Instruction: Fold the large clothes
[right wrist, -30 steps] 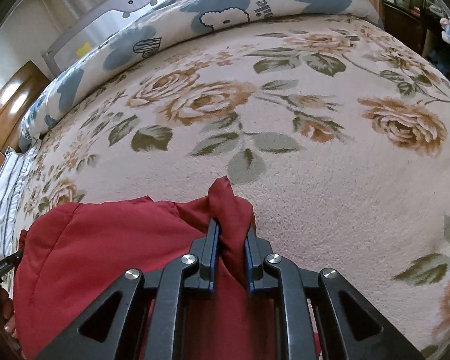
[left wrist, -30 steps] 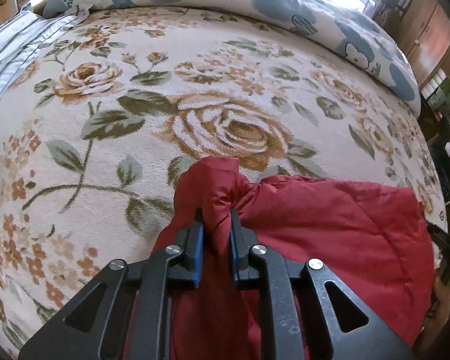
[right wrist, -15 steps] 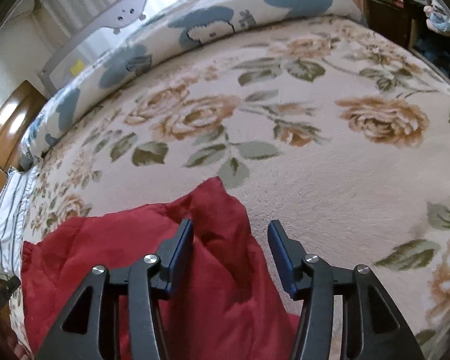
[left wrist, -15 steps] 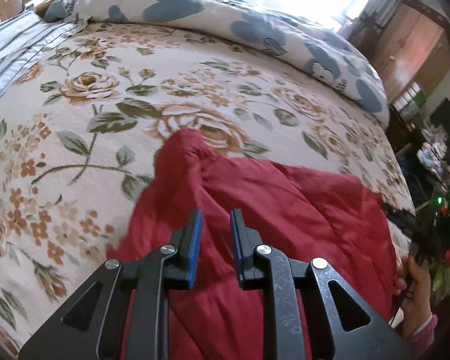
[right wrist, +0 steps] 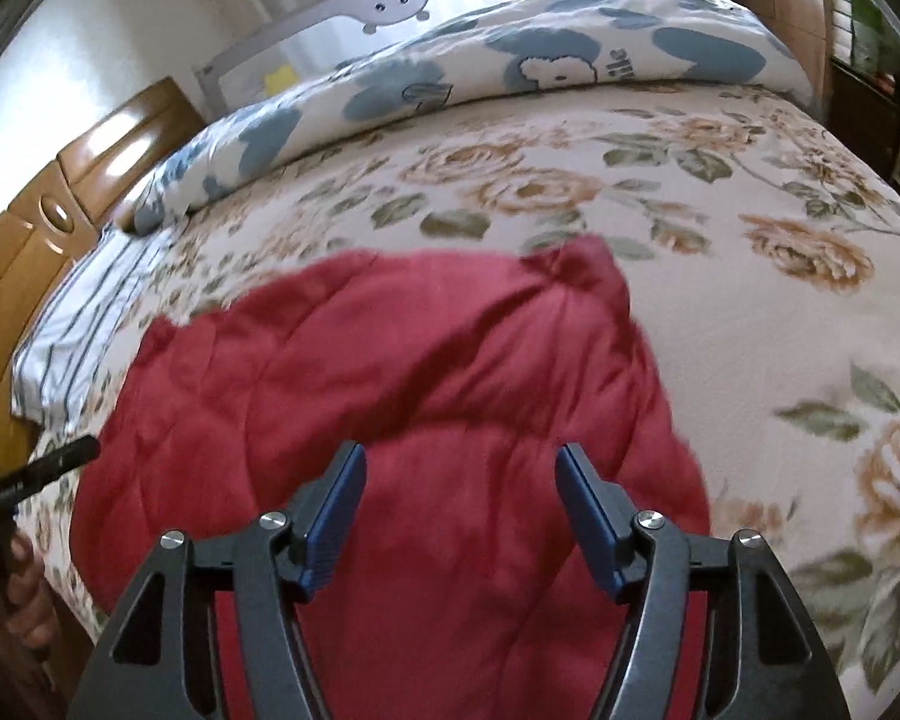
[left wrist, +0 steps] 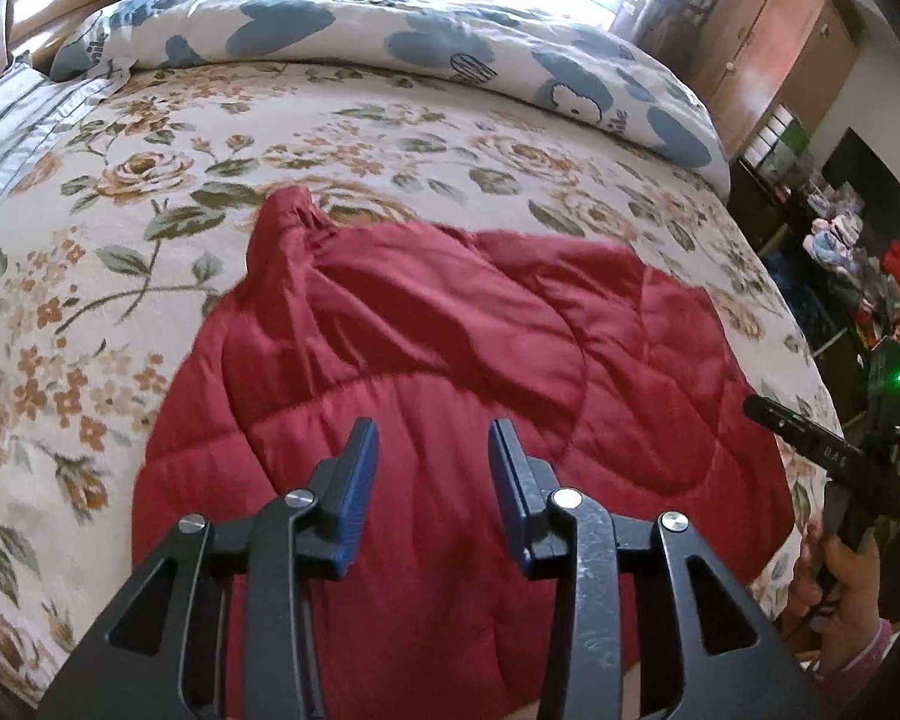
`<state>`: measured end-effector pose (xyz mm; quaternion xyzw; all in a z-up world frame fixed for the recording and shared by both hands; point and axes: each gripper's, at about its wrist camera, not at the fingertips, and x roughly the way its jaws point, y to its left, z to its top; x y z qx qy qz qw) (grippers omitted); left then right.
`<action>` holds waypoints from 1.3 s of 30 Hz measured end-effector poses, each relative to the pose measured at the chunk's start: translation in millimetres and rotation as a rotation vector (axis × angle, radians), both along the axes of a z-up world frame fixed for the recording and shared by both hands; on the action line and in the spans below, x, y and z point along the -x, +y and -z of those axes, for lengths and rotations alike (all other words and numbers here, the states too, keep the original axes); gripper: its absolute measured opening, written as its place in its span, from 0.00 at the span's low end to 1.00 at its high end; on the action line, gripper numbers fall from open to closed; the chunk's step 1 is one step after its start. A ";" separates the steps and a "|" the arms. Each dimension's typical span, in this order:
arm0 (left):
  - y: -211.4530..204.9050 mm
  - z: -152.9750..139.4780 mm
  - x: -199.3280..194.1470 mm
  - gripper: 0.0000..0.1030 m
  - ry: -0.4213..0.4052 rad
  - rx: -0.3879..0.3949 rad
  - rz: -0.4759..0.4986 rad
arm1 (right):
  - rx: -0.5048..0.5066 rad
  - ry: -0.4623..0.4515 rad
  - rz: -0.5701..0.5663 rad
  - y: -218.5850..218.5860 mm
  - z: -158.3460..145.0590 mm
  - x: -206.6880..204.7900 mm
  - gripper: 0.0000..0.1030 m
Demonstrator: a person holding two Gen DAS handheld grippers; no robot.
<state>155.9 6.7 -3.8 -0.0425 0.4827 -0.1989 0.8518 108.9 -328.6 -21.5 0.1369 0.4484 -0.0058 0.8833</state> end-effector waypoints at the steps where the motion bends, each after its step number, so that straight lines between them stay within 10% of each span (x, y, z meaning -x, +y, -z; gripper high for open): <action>1: -0.1 0.4 3.7 0.35 0.001 -0.005 0.001 | 0.003 0.003 -0.004 2.8 0.8 5.3 0.65; 22: 26.3 7.1 68.1 0.51 0.025 -0.035 -0.059 | 0.014 0.046 0.003 24.0 4.3 91.3 0.71; 39: -31.5 3.8 80.4 0.73 -0.006 -0.125 0.036 | 0.086 0.015 -0.110 77.2 3.6 77.2 0.77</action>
